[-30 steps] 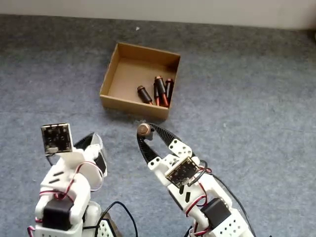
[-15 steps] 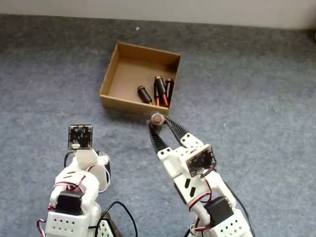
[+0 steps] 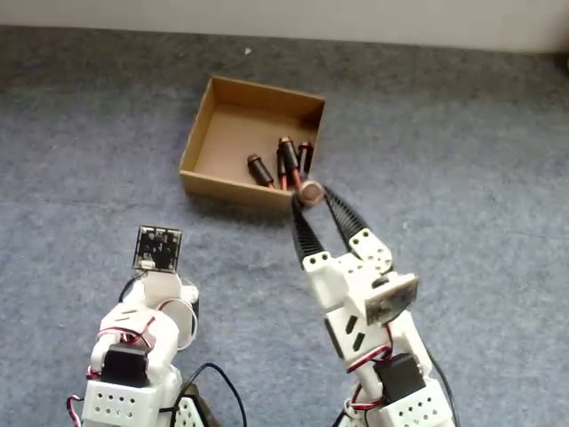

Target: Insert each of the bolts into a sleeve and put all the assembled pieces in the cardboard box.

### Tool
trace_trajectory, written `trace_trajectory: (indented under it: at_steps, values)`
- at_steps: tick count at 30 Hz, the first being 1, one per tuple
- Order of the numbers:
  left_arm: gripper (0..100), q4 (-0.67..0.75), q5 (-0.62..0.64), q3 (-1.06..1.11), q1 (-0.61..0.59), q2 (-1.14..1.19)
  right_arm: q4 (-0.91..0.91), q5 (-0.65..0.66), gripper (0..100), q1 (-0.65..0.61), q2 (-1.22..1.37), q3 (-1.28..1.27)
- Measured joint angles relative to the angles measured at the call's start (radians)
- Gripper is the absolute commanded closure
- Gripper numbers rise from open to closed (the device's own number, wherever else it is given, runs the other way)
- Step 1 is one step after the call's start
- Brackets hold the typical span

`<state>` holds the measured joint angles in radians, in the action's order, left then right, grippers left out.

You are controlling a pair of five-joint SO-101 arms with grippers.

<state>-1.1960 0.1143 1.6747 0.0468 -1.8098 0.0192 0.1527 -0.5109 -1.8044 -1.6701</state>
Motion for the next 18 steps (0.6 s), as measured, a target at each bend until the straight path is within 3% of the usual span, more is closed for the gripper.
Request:
trace_trajectory:
  at_steps: [12, 18]
  values:
    - [99, 0.0, -0.003, 0.002, 0.0, 0.0, -0.012, 0.058, 99.2, 0.0, 0.005, 0.008]
    - [99, 0.0, -0.003, 0.002, 0.0, 0.0, -0.101, 0.058, 99.2, 0.0, 0.224, 0.124]
